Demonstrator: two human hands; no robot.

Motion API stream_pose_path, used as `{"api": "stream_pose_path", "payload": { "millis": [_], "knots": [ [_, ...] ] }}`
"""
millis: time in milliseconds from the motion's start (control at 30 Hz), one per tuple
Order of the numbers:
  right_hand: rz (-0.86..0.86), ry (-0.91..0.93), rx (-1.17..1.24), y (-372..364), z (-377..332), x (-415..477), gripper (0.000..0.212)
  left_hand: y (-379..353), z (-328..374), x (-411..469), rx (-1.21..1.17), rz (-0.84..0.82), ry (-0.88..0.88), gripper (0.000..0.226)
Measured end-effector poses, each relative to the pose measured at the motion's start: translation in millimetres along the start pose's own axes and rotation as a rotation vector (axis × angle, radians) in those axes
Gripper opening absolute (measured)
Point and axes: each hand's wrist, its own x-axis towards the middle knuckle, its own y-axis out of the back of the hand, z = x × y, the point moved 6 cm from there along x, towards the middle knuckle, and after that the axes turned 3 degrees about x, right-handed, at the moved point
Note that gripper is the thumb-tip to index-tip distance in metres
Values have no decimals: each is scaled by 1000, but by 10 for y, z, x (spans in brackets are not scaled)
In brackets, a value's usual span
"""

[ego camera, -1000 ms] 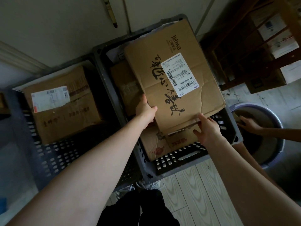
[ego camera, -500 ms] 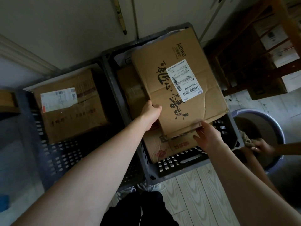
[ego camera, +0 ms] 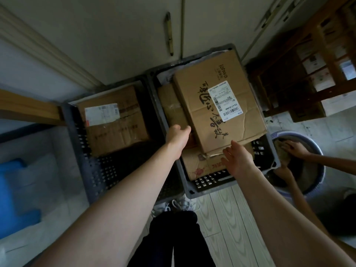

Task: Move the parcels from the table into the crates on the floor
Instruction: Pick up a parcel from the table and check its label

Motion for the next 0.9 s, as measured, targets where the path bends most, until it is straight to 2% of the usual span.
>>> {"api": "stream_pose_path", "payload": {
  "millis": [200,367,500,633,733,767,900],
  "knots": [
    [-73,-18,-22,-279,54,-818,37,497,-89,-545,-133,32,58,50],
    [-117,52,-136,-417,-3,-1709,28,1085,10,-1192,-223,52,62,47],
    [-166,136,-258,-486,-137,-2382,37,1545,130,-1730,-310,95,26,47],
    [-248,229,-331,-528,-260,-3093,40,2003,272,-2362,-422,125,-51,41],
    [-323,299,-380,-596,-372,-3524,44,2287,386,-2741,-413,163,-122,67],
    [-350,324,-401,-616,-423,-3717,44,2388,427,-2910,-417,172,-158,68],
    [-503,457,-438,-687,-581,-4404,36,2768,535,-3647,-437,235,-305,50]
  ]
}}
